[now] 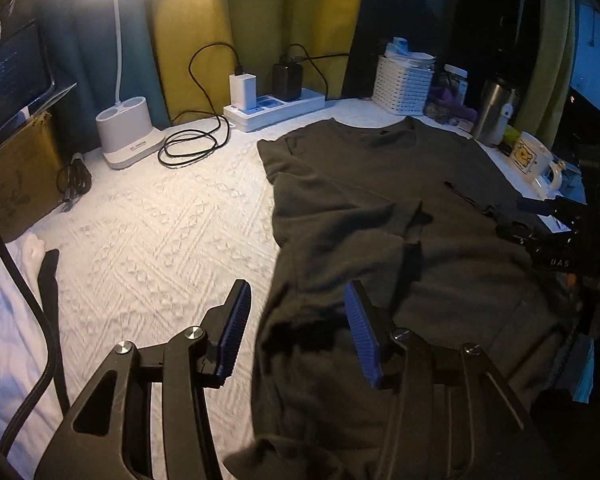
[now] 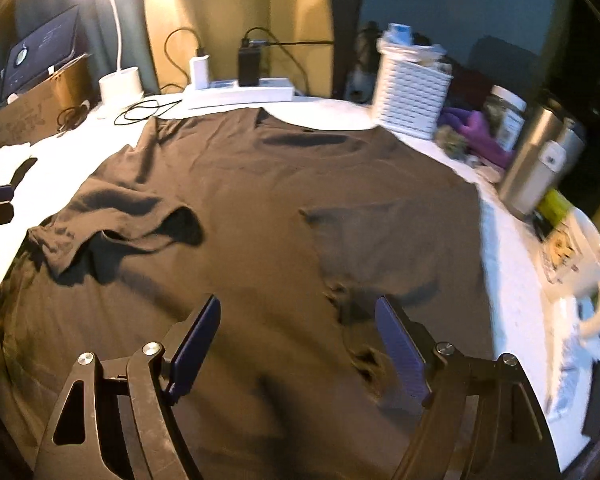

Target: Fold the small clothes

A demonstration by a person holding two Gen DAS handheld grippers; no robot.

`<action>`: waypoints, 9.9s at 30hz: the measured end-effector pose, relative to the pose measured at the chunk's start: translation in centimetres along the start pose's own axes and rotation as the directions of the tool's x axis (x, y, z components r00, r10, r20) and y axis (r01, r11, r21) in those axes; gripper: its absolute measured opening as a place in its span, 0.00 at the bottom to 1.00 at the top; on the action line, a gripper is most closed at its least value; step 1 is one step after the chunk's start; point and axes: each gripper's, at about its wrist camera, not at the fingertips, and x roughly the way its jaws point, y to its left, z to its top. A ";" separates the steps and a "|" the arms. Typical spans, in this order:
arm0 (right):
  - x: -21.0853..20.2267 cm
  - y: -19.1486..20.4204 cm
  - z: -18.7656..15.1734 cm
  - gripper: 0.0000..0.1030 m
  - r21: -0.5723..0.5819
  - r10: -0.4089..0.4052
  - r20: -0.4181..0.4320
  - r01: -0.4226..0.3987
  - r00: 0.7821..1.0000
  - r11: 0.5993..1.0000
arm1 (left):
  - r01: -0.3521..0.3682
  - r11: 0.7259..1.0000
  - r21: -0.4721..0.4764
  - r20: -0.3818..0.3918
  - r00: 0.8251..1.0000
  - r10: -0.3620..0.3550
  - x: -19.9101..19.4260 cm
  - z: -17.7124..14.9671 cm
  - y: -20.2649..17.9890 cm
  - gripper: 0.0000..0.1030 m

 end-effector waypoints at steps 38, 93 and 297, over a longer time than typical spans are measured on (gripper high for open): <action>-7.6 -7.3 -11.2 0.57 0.109 0.029 0.074 -0.037 0.997 0.993 | -0.074 0.990 -0.121 -0.016 0.997 0.073 -4.9 -8.9 0.3 0.58; -5.7 -10.3 -12.7 0.27 0.160 -0.158 -0.009 0.157 0.987 0.975 | -0.088 0.993 -0.074 -0.054 0.995 0.084 -4.9 -10.0 1.4 0.60; 10.9 -21.6 7.6 0.51 0.351 -0.081 -0.009 0.079 0.997 0.933 | -0.182 0.976 -0.121 -0.060 0.983 0.176 8.1 5.9 3.1 0.10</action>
